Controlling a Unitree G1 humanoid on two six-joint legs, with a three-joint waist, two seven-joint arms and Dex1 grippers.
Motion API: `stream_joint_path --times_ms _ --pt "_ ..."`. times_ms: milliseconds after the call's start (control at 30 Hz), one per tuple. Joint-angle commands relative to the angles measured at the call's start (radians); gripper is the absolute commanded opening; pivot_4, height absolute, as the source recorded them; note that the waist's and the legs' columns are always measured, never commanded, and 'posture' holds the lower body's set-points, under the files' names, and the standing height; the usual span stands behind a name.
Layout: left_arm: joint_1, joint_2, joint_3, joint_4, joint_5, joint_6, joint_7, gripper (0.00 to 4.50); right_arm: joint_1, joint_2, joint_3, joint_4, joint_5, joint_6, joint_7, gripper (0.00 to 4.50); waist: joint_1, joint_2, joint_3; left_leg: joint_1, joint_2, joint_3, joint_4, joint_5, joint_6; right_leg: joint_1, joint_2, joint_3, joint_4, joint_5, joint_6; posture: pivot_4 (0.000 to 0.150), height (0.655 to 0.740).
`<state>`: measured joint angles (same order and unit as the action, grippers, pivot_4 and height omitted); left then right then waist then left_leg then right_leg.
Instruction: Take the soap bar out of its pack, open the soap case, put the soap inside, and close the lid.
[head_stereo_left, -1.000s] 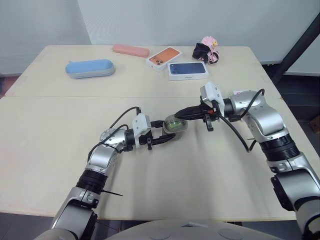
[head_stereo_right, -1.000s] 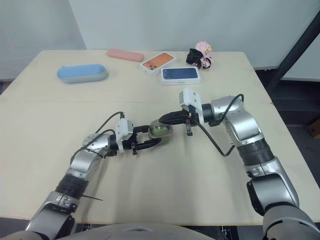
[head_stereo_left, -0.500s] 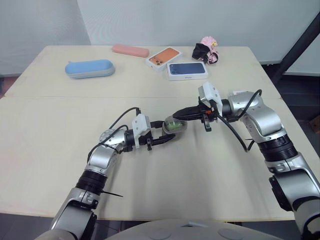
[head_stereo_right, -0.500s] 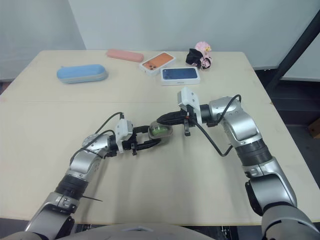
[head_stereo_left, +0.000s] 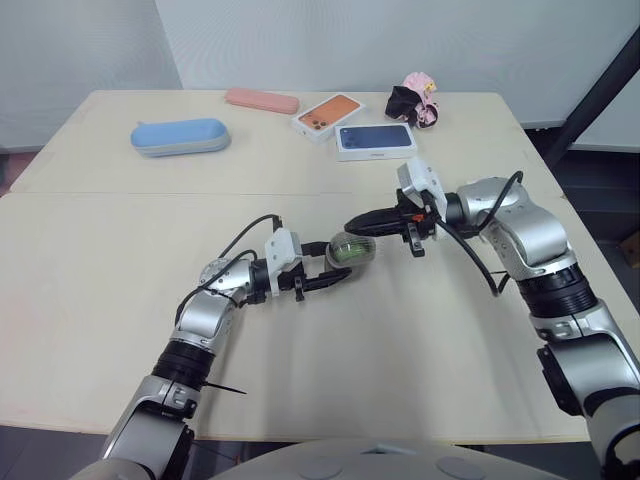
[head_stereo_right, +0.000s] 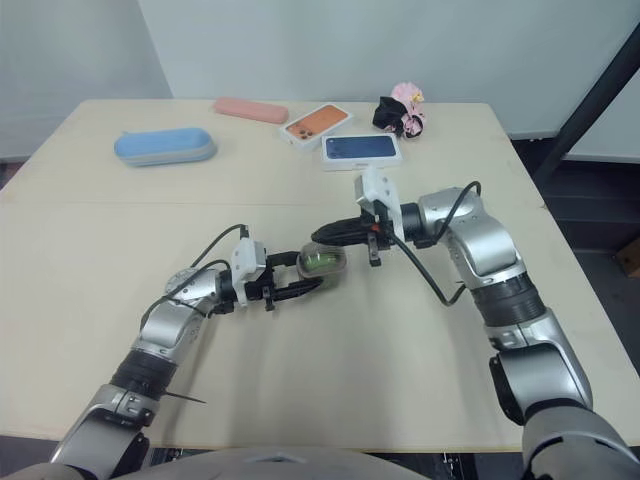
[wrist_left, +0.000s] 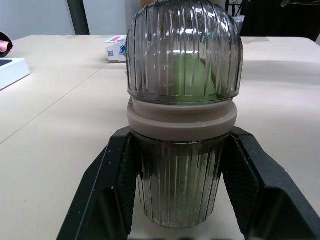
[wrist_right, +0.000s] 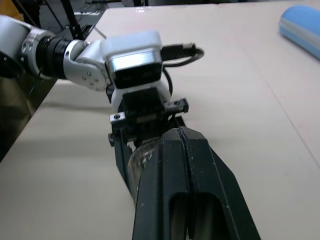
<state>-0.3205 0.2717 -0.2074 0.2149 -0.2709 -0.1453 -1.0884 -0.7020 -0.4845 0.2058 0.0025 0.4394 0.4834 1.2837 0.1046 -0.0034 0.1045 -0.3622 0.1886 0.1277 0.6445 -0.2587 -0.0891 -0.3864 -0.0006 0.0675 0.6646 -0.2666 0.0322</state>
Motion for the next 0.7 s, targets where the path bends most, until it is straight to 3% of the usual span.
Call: stream_joint_path --times_ms 33,333,700 --pt "-0.002 0.002 0.002 -0.019 0.000 -0.009 0.004 1.90 -0.040 -0.003 -0.072 -0.004 0.052 0.027 -0.020 0.02 0.001 0.000 0.000 0.000 0.000 0.000 0.000 0.000 0.000 0.000 0.000 0.000 0.000 0.000 0.000 0.150 0.7400" --pt "-0.007 0.011 0.008 -0.012 -0.003 -0.010 -0.007 1.90 -0.036 -0.111 -0.060 0.128 -0.047 -0.047 0.021 0.02 0.002 0.000 0.000 -0.002 0.000 0.000 0.000 0.000 0.000 0.000 0.000 0.000 -0.002 0.000 0.000 0.150 0.7400" --pt "-0.006 0.015 0.006 -0.016 -0.001 -0.007 -0.009 1.90 0.030 -0.172 0.008 0.140 -0.127 -0.134 0.107 0.02 0.002 0.000 0.000 -0.002 0.000 0.000 -0.001 0.000 0.000 0.000 0.000 0.000 -0.002 0.000 0.000 0.150 0.7400"
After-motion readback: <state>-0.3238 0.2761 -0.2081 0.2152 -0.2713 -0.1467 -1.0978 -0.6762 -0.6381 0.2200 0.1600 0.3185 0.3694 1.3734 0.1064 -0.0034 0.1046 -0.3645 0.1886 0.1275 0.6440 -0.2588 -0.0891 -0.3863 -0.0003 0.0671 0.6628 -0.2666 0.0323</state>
